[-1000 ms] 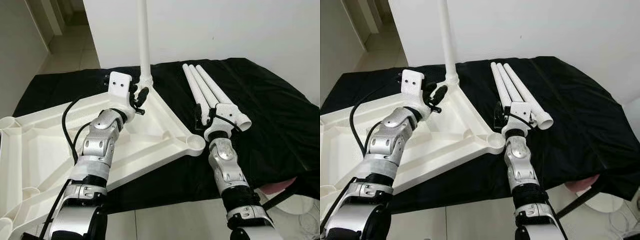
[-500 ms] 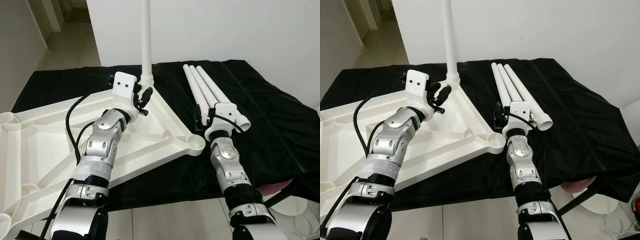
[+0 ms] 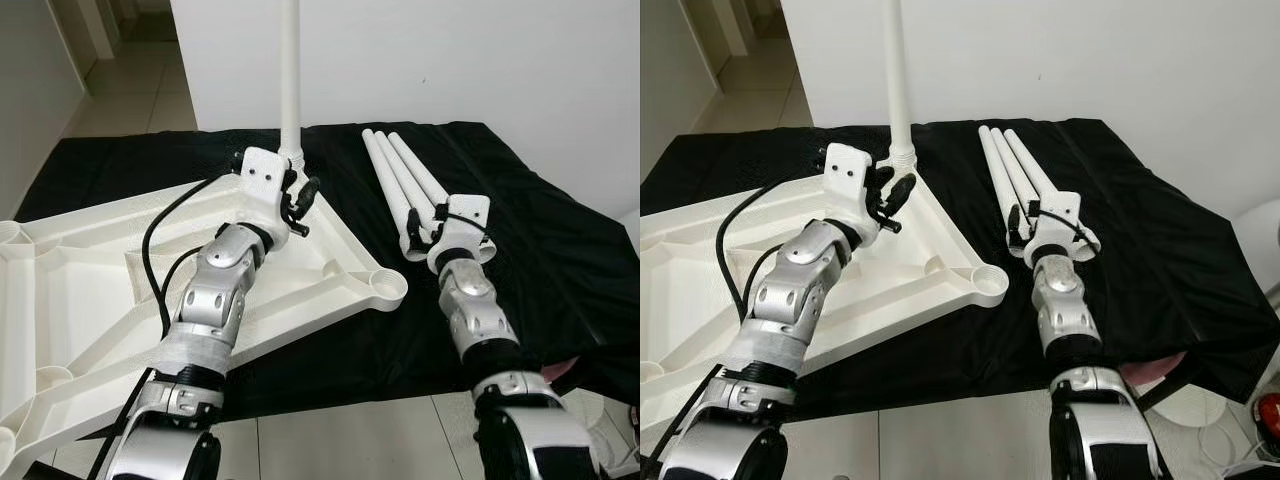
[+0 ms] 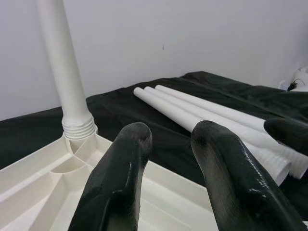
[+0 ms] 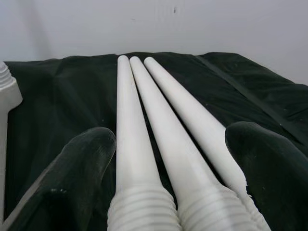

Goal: Building children table

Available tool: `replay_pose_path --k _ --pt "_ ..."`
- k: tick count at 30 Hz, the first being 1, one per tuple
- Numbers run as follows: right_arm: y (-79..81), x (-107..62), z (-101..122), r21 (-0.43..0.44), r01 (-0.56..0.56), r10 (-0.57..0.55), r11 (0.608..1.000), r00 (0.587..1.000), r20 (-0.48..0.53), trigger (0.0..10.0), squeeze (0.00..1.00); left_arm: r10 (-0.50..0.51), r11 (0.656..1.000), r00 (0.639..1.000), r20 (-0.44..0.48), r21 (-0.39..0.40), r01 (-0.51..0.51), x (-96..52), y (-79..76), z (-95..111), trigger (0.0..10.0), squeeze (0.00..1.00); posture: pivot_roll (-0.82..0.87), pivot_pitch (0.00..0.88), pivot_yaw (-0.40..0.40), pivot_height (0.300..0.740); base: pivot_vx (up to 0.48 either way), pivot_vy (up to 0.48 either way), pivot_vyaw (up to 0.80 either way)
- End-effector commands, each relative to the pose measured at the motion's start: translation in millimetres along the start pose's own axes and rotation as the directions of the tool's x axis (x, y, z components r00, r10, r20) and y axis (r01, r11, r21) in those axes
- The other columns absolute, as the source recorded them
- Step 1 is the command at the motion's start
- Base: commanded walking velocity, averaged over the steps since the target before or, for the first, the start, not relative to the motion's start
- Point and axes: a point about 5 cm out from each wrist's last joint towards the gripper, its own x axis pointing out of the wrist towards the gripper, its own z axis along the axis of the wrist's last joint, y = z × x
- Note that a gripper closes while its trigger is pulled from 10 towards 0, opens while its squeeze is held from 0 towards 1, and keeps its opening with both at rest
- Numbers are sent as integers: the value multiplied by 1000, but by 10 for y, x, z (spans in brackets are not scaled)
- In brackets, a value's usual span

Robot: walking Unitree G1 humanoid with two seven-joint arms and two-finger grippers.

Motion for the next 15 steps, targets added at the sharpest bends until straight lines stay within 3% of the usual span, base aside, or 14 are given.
replay_pose_path --k 1,15 --pt "4 5 -60 26 -15 16 1000 999 -44 10000 0 -4 1000 1000 -13 19 4 -18 -21 0 10000 0 -36 0 -36 740 0 0 0" --pt "176 35 -105 52 -158 162 986 983 -88 10000 0 7 1000 1000 -29 21 -7 -112 -67 3 10000 0 -10 0 -55 740 0 0 0"
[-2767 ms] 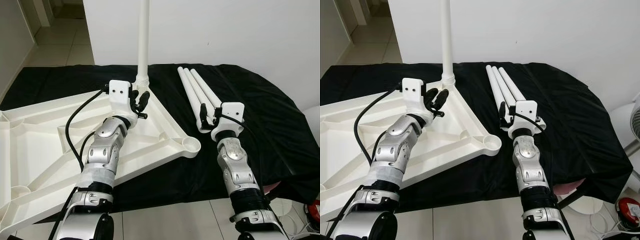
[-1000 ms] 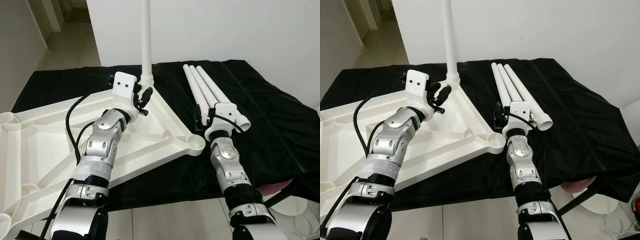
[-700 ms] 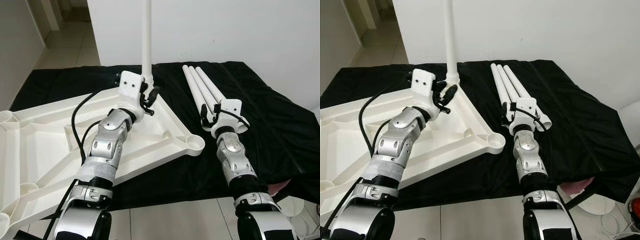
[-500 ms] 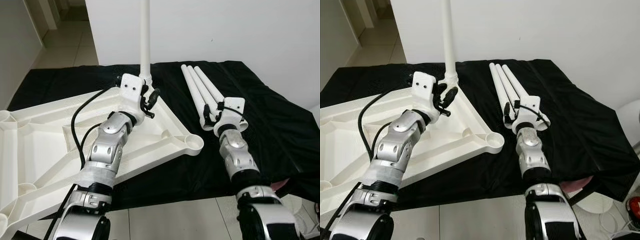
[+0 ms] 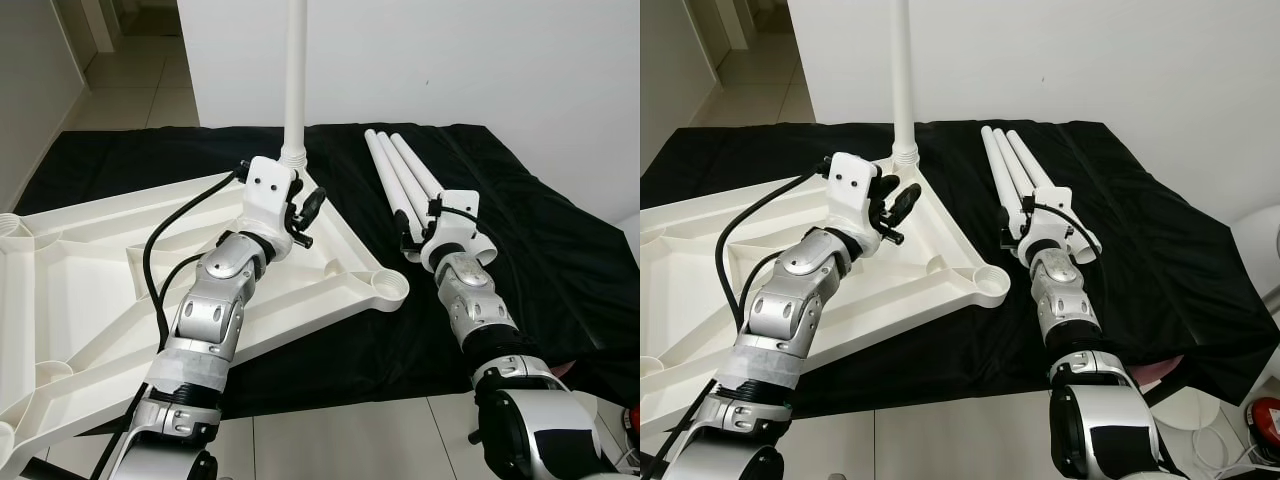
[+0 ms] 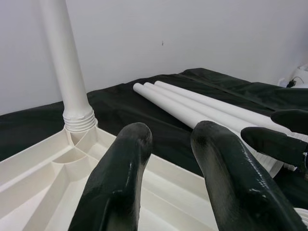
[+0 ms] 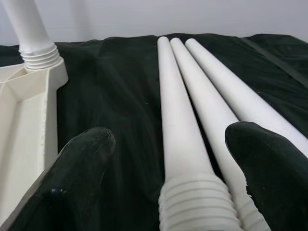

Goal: Building children table

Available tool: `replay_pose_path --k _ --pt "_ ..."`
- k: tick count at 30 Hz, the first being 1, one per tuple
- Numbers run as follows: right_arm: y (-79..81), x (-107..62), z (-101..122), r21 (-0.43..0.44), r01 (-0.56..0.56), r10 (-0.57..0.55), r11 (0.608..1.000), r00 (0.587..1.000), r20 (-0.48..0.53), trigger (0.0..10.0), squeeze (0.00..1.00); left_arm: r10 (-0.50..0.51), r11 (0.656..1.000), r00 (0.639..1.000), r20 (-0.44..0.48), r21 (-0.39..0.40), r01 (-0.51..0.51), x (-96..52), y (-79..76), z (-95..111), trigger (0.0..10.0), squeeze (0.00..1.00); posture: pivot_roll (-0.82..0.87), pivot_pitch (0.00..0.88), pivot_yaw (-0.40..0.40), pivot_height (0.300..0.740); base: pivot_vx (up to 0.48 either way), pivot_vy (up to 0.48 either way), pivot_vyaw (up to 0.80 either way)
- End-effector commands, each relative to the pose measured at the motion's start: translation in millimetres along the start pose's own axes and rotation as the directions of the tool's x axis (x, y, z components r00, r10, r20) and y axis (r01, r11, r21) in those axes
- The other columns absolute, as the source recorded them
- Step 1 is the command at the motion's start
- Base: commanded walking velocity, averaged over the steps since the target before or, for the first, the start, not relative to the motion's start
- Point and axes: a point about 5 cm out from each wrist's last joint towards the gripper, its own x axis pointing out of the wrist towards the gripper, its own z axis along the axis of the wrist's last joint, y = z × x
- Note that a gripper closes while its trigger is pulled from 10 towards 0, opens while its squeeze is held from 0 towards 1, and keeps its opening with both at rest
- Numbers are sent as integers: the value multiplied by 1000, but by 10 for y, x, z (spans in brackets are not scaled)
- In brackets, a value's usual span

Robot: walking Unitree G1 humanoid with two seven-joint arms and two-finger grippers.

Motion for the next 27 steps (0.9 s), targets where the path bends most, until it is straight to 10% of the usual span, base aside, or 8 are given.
replay_pose_path --k 1,27 --pt "41 29 -11 23 -23 24 999 999 -27 10000 0 18 1000 1000 -12 10 -18 -23 -15 4 10000 0 -8 0 -56 740 0 0 0" --pt "42 116 -19 107 43 -33 993 995 -96 10000 0 30 1000 998 -60 5 -30 -248 -53 108 10000 0 18 103 -37 740 0 0 0"
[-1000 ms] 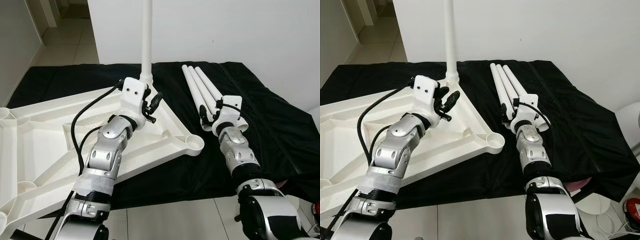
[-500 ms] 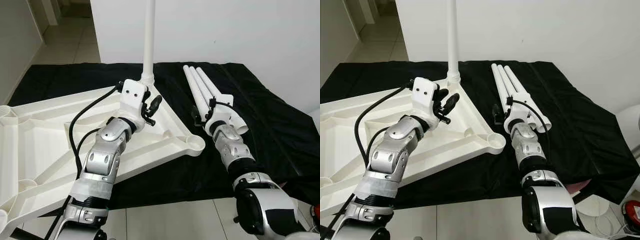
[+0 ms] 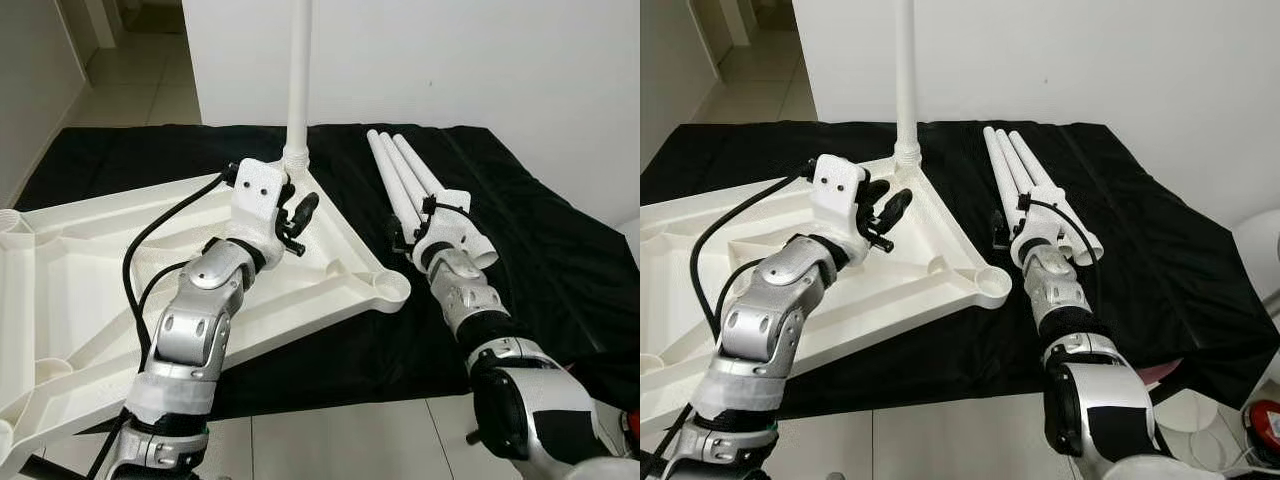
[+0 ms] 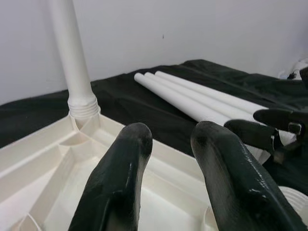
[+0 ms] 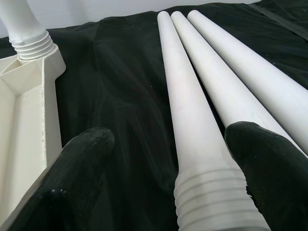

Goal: Building children table

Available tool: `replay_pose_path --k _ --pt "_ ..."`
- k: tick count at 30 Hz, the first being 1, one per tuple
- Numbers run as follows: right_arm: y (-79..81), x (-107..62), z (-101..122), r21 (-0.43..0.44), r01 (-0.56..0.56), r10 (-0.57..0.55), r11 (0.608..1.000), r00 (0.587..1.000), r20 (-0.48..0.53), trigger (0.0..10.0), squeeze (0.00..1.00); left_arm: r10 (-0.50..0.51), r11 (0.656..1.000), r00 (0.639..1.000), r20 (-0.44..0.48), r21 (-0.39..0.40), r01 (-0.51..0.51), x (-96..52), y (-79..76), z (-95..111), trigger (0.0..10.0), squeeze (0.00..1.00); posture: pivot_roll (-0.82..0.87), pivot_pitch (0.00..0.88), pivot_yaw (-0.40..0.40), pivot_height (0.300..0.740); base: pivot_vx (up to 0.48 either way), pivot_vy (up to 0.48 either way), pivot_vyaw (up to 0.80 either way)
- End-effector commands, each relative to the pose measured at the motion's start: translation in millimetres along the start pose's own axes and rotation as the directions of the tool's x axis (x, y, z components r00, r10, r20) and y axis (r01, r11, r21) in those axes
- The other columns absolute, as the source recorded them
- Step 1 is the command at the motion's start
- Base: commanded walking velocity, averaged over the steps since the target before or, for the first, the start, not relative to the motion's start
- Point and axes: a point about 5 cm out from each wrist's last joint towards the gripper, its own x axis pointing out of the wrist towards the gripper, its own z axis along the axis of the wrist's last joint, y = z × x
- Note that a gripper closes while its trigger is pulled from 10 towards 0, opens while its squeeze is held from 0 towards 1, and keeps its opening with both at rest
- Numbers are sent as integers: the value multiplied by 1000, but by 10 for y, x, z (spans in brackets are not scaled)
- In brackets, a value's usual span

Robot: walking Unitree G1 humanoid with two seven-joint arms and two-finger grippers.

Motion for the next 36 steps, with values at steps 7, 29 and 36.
replay_pose_path --k 7,29,36 --pt "26 -4 -87 15 17 -16 1000 999 -40 10000 0 33 999 998 -49 -2 -33 -103 -15 -30 10000 0 15 165 -33 740 0 0 0" --pt "106 12 -77 16 7 -6 1000 1000 -28 0 0 54 998 995 -89 -25 -56 -185 -37 -12 10000 0 5 183 -47 740 0 0 0" --pt "115 -6 -58 4 2 -2 1000 1000 8 0 0 49 998 996 -75 -26 -51 -150 -39 7 10000 0 0 156 -48 740 0 0 0"
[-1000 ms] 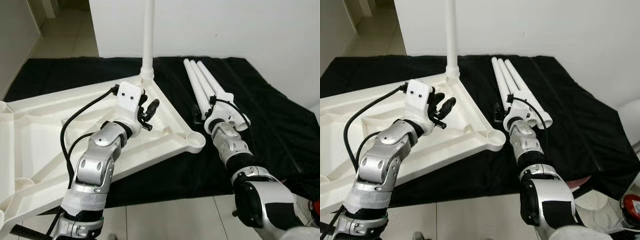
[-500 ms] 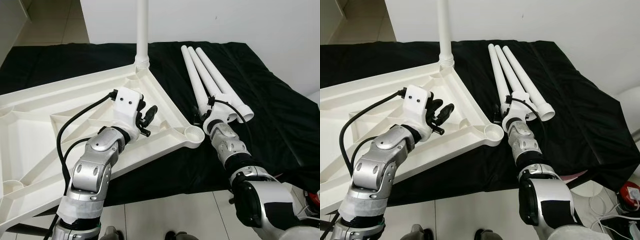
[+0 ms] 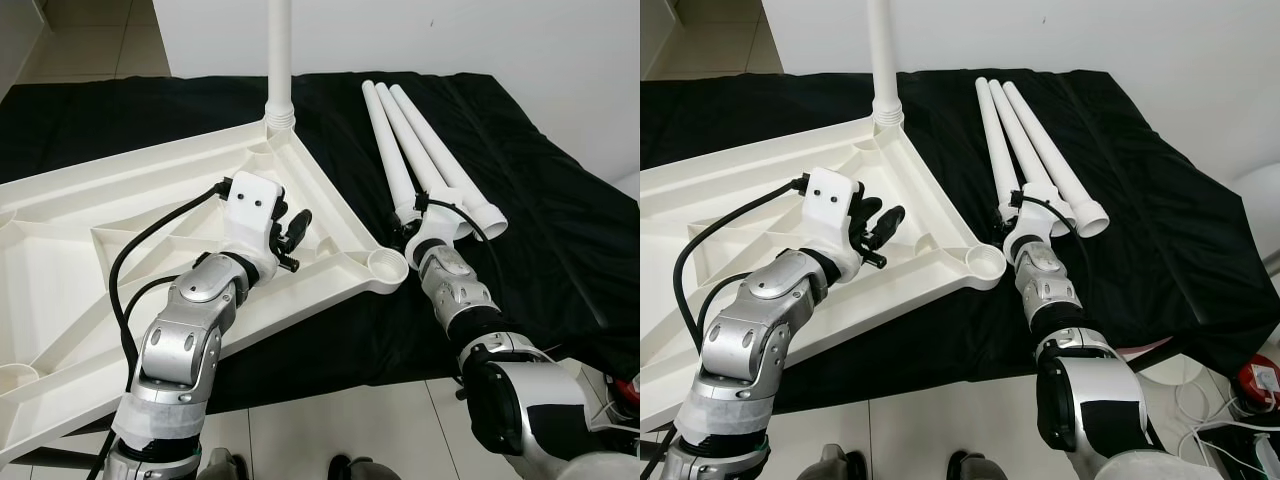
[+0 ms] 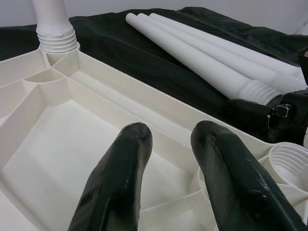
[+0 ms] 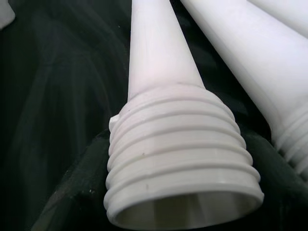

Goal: Building children table

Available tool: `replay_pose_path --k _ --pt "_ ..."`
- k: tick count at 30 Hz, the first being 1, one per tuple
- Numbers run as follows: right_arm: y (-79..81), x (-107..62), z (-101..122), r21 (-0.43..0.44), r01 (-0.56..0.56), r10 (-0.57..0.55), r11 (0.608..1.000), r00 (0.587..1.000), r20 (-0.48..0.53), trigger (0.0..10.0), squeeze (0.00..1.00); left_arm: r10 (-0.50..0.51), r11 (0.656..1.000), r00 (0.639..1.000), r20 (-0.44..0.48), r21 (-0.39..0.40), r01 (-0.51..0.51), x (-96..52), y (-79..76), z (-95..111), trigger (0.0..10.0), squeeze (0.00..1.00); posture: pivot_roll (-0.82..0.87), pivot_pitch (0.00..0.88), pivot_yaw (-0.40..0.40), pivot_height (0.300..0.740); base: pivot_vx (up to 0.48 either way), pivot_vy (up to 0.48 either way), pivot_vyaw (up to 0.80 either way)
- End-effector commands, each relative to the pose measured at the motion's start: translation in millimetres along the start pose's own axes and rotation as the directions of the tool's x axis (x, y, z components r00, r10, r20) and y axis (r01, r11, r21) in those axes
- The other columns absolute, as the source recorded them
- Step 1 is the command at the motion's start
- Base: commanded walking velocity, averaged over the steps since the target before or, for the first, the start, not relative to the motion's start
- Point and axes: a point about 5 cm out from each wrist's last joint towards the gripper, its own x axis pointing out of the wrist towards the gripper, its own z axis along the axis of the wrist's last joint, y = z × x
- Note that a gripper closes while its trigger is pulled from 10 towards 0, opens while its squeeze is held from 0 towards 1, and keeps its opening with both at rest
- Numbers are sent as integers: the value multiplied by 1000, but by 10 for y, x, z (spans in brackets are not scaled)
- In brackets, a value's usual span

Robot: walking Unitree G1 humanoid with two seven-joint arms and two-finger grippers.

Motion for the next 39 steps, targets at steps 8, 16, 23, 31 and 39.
replay_pose_path --k 8,16,23,31,39 --pt "15 -117 62 -120 5 17 993 984 180 10000 0 52 998 999 13 -20 -52 53 40 1 10000 0 -16 111 -48 740 0 0 0" --pt "-53 -300 114 -120 17 23 993 947 321 10000 0 11 999 999 35 -37 -9 139 19 12 10000 0 -36 49 -39 740 0 0 0" --pt "-114 -391 61 -120 60 -16 991 940 342 10000 0 -13 999 999 43 -41 15 182 21 15 10000 0 -38 7 -40 740 0 0 0" --pt "-204 -582 53 -145 98 -30 985 911 411 10000 0 -129 978 990 65 -154 137 220 -44 50 10000 1000 -34 0 -45 740 0 0 0" --pt "-188 -714 215 -122 122 -40 985 849 527 10000 0 -288 937 954 76 -184 298 216 -132 120 10000 1000 -35 0 -41 740 0 0 0"
